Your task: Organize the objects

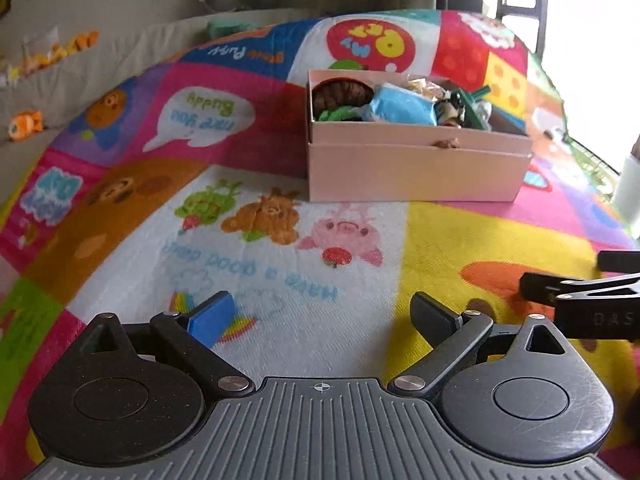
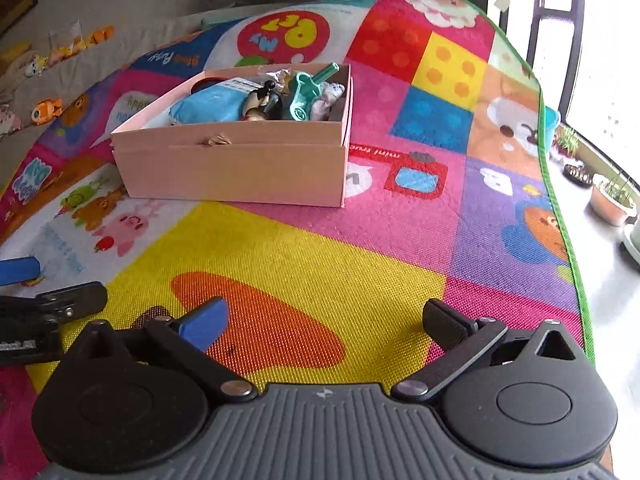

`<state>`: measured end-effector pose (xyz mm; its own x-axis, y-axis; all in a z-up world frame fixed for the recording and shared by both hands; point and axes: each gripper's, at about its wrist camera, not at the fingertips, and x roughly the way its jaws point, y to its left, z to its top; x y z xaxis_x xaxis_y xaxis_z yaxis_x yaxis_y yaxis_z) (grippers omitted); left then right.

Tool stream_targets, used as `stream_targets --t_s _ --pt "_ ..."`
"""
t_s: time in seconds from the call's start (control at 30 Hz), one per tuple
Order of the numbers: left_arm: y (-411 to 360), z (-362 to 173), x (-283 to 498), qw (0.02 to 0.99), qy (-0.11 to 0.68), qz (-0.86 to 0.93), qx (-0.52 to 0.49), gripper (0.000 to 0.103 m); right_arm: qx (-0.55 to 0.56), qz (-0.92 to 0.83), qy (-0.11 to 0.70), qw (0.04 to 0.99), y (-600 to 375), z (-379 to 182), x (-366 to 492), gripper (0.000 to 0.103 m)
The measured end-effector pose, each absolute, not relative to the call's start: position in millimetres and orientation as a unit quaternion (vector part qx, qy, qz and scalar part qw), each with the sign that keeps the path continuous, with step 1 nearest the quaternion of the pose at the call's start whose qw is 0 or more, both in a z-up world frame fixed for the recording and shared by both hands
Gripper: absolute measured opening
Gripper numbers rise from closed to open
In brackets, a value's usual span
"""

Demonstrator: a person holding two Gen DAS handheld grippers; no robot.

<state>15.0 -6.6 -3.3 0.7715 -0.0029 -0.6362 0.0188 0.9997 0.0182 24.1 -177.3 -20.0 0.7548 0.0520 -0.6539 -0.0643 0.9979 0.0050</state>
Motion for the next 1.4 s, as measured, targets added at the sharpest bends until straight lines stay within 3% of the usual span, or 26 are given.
stream_targets --t_s 1.4 --pt "-10.9 -5.5 17.9 0.941 0.339 0.021 -0.001 0.1 -0.007 0.03 0.333 0.942 -177.0 -23.9 24.2 0.103"
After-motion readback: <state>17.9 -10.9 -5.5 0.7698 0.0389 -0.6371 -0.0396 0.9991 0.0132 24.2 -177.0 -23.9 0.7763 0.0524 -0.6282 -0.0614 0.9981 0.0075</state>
